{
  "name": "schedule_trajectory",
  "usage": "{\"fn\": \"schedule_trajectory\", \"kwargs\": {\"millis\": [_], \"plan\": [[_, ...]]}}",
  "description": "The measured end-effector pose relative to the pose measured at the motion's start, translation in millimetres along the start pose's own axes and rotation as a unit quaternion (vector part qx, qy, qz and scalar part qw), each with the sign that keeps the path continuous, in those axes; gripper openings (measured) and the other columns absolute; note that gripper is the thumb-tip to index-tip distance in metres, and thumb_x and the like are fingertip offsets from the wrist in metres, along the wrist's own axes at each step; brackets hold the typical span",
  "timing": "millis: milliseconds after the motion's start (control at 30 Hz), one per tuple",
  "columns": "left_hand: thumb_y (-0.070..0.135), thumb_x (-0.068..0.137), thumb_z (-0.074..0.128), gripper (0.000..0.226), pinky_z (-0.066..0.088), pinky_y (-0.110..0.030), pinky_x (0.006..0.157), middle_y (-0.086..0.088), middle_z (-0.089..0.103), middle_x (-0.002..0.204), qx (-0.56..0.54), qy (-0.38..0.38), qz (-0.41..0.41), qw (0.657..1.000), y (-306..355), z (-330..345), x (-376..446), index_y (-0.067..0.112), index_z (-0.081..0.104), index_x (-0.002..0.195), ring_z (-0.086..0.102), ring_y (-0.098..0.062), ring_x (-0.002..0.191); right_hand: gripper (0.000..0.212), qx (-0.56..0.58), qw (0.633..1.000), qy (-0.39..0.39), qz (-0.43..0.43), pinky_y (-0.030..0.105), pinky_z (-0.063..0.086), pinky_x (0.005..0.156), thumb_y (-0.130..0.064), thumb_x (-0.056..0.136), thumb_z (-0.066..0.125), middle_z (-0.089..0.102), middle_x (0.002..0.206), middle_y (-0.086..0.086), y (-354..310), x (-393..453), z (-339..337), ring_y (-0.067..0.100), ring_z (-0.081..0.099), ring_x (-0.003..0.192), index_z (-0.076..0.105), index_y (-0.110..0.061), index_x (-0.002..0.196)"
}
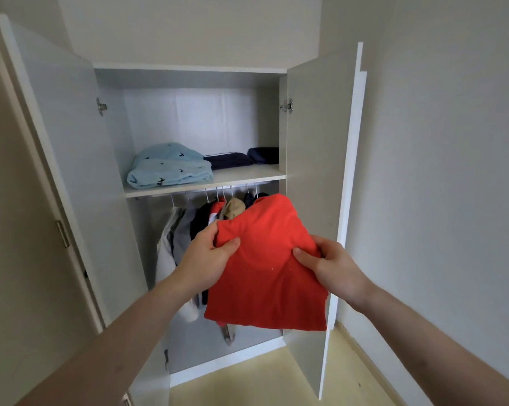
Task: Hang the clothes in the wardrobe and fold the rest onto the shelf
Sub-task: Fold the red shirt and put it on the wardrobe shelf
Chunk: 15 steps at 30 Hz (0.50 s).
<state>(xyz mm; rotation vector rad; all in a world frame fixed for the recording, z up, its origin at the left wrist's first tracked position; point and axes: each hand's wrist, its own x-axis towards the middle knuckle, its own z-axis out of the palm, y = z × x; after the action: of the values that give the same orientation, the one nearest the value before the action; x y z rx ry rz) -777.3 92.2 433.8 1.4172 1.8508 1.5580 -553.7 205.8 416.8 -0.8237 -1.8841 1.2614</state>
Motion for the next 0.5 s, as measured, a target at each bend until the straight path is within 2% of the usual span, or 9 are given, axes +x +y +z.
{"fn": "schedule_trajectory", "kwargs": {"millis": [200, 300, 400, 500], "plan": [[0.019, 0.097, 0.068, 0.016, 0.055, -0.035, 0.085, 0.012, 0.075, 0.090, 0.020, 0.035, -0.002, 0.999, -27.3, 16.7, 103.6, 0.036, 0.068, 0.098, 0.071, -0.007, 0.086, 0.015, 0.007, 1.000, -0.012, -0.016, 0.013, 0.052, 0.069, -0.027, 0.099, 0.067, 0.079, 0.097, -0.012, 27.8, 118.0, -7.3, 0.004, 0.075, 0.087, 0.073, -0.026, 0.113], [0.020, 0.099, 0.067, 0.015, 0.053, -0.030, 0.081, 0.016, 0.075, 0.091, 0.018, 0.042, -0.010, 0.999, -35.8, 25.5, 156.9, 0.035, 0.068, 0.100, 0.071, -0.002, 0.083, 0.012, 0.009, 1.000, -0.024, -0.017, 0.017, 0.053, 0.071, -0.025, 0.099, 0.067, 0.079, 0.093, -0.014, 37.4, 180.7, -14.8, 0.006, 0.075, 0.087, 0.073, -0.026, 0.110], [0.025, 0.100, 0.065, 0.009, 0.055, -0.032, 0.085, 0.015, 0.076, 0.096, 0.021, 0.047, -0.009, 0.999, -45.8, 31.1, 205.3, 0.033, 0.067, 0.105, 0.072, -0.004, 0.087, 0.010, 0.014, 0.999, -0.041, -0.020, 0.013, 0.053, 0.067, -0.024, 0.099, 0.067, 0.079, 0.090, -0.014, 41.9, 239.6, -21.0, 0.004, 0.075, 0.082, 0.073, -0.026, 0.107], [0.025, 0.100, 0.065, 0.007, 0.055, -0.032, 0.084, 0.012, 0.076, 0.097, 0.022, 0.068, -0.014, 0.997, -59.5, 31.3, 247.7, 0.031, 0.067, 0.104, 0.072, -0.006, 0.089, 0.009, 0.005, 0.998, -0.055, -0.022, 0.020, 0.055, 0.073, -0.025, 0.099, 0.068, 0.079, 0.092, -0.010, 46.6, 293.8, -19.6, 0.007, 0.075, 0.083, 0.073, -0.027, 0.106]]}}
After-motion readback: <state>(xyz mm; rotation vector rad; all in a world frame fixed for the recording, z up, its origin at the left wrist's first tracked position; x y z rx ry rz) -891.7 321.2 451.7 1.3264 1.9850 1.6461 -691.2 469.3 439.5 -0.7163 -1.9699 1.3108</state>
